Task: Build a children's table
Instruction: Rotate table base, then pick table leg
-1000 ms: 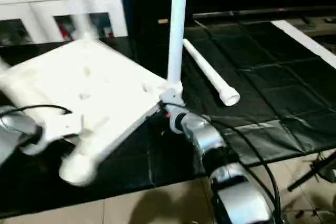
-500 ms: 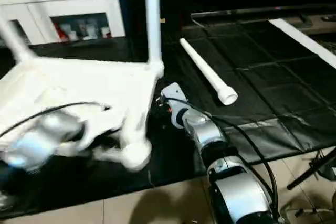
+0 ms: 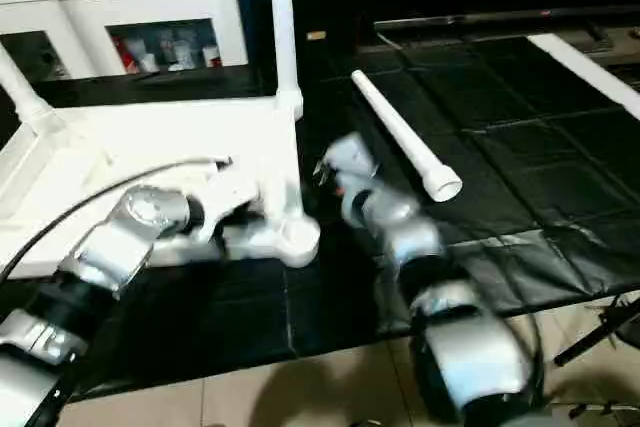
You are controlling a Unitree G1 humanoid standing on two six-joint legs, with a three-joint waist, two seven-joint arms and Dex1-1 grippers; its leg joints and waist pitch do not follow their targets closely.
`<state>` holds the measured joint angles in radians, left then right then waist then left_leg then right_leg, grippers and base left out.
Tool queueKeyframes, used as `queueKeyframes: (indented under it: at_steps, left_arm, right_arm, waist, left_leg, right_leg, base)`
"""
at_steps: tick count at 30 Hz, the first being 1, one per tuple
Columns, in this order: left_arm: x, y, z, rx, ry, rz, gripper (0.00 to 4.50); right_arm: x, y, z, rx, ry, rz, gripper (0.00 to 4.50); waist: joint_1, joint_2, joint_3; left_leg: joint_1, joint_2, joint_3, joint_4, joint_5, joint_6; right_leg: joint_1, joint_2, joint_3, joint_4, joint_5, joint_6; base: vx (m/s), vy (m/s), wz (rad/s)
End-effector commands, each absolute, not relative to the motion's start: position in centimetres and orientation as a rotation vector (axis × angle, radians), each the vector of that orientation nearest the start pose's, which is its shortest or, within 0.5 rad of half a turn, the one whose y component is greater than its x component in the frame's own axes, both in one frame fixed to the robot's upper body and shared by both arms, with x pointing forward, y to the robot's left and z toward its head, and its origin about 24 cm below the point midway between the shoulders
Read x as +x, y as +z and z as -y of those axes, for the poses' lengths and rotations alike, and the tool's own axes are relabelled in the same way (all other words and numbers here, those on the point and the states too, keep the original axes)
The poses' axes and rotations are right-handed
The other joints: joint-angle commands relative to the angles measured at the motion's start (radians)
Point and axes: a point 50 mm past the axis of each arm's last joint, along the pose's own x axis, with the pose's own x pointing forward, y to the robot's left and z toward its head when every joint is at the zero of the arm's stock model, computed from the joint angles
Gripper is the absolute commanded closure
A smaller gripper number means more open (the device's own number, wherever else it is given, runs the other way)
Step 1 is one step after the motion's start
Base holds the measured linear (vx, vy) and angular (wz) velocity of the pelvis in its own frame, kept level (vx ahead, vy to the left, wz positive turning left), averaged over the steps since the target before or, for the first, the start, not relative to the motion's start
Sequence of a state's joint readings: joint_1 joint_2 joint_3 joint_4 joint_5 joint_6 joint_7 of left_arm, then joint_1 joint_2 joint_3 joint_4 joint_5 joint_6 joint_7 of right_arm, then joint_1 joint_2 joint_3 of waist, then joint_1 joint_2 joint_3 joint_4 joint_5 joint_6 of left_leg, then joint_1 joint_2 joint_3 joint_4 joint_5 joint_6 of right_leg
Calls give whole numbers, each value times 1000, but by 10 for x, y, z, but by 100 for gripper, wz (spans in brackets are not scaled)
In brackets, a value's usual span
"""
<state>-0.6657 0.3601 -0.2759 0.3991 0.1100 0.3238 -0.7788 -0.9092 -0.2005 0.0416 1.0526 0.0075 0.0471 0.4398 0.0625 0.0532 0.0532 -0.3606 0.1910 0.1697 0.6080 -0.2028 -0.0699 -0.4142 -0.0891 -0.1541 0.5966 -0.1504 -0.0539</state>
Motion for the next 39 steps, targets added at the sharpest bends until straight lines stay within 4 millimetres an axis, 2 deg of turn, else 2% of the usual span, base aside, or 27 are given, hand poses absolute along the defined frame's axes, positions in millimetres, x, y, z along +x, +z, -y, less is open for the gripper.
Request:
queueKeyframes:
  at_steps: [1, 3, 5, 7, 8, 9, 10, 11, 12, 13, 14, 15, 17, 22, 25, 26, 30, 34, 35, 36, 37, 38, 39]
  left_arm:
    - [347, 114, -127, 518, -879, -250, 448]
    - [341, 120, -127, 460, -916, -246, 409]
    - [328, 129, -129, 425, -990, -226, 409]
    - [324, 131, -131, 409, -996, -222, 403]
    - [324, 131, -131, 409, -996, -222, 390]
    - [321, 132, -134, 408, -1006, -225, 390]
    - [316, 132, -138, 405, -1015, -233, 375]
    - [310, 133, -143, 405, -1016, -246, 366]
    - [304, 133, -148, 411, -1014, -261, 361]
    - [301, 133, -150, 414, -1013, -270, 361]
    - [298, 132, -152, 418, -1011, -278, 352]
    - [294, 132, -156, 418, -1004, -295, 340]
    - [286, 130, -163, 420, -988, -333, 329]
    - [277, 129, -169, 412, -979, -368, 301]
    - [273, 129, -171, 411, -966, -389, 285]
    - [272, 129, -171, 413, -964, -393, 267]
    - [268, 130, -169, 409, -968, -399, 248]
    - [267, 130, -169, 410, -970, -404, 214]
    - [267, 130, -169, 411, -972, -407, 207]
    - [267, 130, -169, 411, -973, -407, 201]
    - [267, 130, -168, 414, -974, -410, 179]
    - [267, 130, -168, 416, -975, -412, 179]
    - [267, 130, -168, 417, -976, -413, 166]
  right_arm:
    - [396, 92, 146, -212, 430, -252, 0]
    - [400, 97, 156, -222, 384, -259, 0]
    - [405, 107, 174, -233, 295, -274, 0]
    - [406, 110, 180, -230, 272, -285, 0]
    - [406, 110, 180, -230, 272, -285, 0]
    - [407, 112, 184, -239, 250, -288, 0]
    - [407, 113, 190, -241, 228, -301, 0]
    - [407, 113, 197, -247, 198, -317, 0]
    - [406, 113, 205, -257, 169, -334, 0]
    - [405, 112, 208, -262, 156, -347, 0]
    - [405, 111, 211, -267, 145, -357, 0]
    - [403, 109, 215, -271, 128, -371, 0]
    - [400, 103, 223, -273, 93, -409, 0]
    - [395, 93, 227, -279, 85, -463, 0]
    - [392, 85, 226, -277, 105, -509, 0]
    - [391, 83, 227, -285, 107, -524, 0]
    - [384, 71, 238, -309, -6, -573, 0]
    - [382, 68, 240, -306, -19, -584, 0]
    - [379, 64, 243, -270, -17, -606, 0]
    - [379, 64, 243, -268, -17, -608, 0]
    - [376, 61, 245, -252, -14, -632, 0]
    - [375, 60, 246, -250, -13, -644, 0]
    - [374, 59, 246, -244, -11, -655, 0]
  waist:
    - [8, 12, -80]
    - [10, 8, -81]
    - [13, 4, -83]
    - [14, 5, -84]
    - [15, 6, -83]
    - [16, 1, -82]
    - [17, -10, -80]
    - [18, -6, -79]
    - [21, -8, -78]
    - [22, -14, -78]
    - [25, -8, -74]
    - [29, -15, -74]
    - [35, -11, -70]
    - [44, -11, -69]
    - [51, -11, -66]
    - [53, -11, -66]
    - [55, -9, -64]
    - [52, -8, -63]
    - [52, -2, -62]
    - [50, -6, -62]
    - [50, -1, -62]
    - [48, -3, -62]
    - [49, 0, -64]
  left_leg:
    - [2, 37, -15, -60, -165, 53]
    - [1, 38, -15, -60, -159, 51]
    - [-4, 40, -15, -60, -135, 58]
    - [-5, 39, -14, -57, -130, 65]
    - [-9, 34, -11, -52, -113, 81]
    - [-11, 34, -11, -53, -115, 83]
    - [-11, 37, -12, -56, -133, 80]
    - [-11, 36, -13, -55, -136, 79]
    - [-9, 37, -11, -55, -137, 76]
    - [-8, 39, -12, -56, -136, 71]
    - [-7, 36, -10, -56, -137, 72]
    - [-5, 38, -9, -56, -144, 69]
    - [-4, 37, -8, -56, -162, 62]
    - [-6, 37, -9, -57, -165, 57]
    - [-6, 36, -9, -57, -179, 57]
    - [-5, 37, -11, -58, -182, 52]
    - [-4, 36, -12, -59, -184, 42]
    - [-6, 33, -12, -59, -204, 38]
    - [-4, 32, -12, -58, -217, 36]
    - [-5, 31, -13, -59, -220, 37]
    - [-6, 31, -14, -59, -223, 37]
    - [-6, 32, -13, -59, -226, 38]
    - [-5, 32, -13, -58, -222, 38]
  right_leg:
    - [75, -74, 65, -66, -239, -176]
    - [78, -75, 67, -62, -229, -182]
    - [78, -77, 67, -57, -194, -203]
    - [75, -73, 67, -52, -185, -211]
    - [73, -68, 65, -53, -176, -206]
    - [74, -69, 65, -53, -185, -203]
    - [75, -72, 63, -55, -222, -196]
    - [76, -74, 63, -54, -239, -193]
    - [72, -75, 64, -57, -264, -187]
    - [72, -76, 65, -55, -271, -186]
    - [67, -71, 64, -60, -289, -179]
    - [65, -71, 65, -58, -306, -171]
    - [62, -71, 64, -64, -341, -157]
    - [62, -70, 66, -57, -315, -168]
    - [60, -69, 66, -60, -336, -160]
    - [60, -70, 67, -58, -340, -159]
    - [58, -70, 67, -62, -351, -148]
    - [60, -69, 65, -62, -357, -142]
    - [59, -70, 64, -64, -373, -136]
    - [60, -68, 64, -66, -376, -132]
    - [60, -67, 63, -65, -376, -132]
    - [60, -66, 63, -67, -372, -131]
    - [60, -66, 63, -66, -363, -134]
  base:
    - [0, 0, 0]
    - [0, 0, 0]
    - [0, 0, 0]
    - [0, 0, 0]
    - [0, 0, 0]
    - [0, 0, 0]
    - [0, 0, 0]
    - [0, 0, 0]
    - [0, 0, 0]
    - [0, 0, 0]
    - [0, 0, 0]
    - [0, 0, 0]
    - [0, 0, 0]
    - [0, 0, 0]
    - [0, 0, 0]
    - [0, 0, 0]
    - [0, 0, 0]
    - [0, 0, 0]
    - [0, 0, 0]
    - [0, 0, 0]
    - [0, 0, 0]
    - [0, 0, 0]
    - [0, 0, 0]
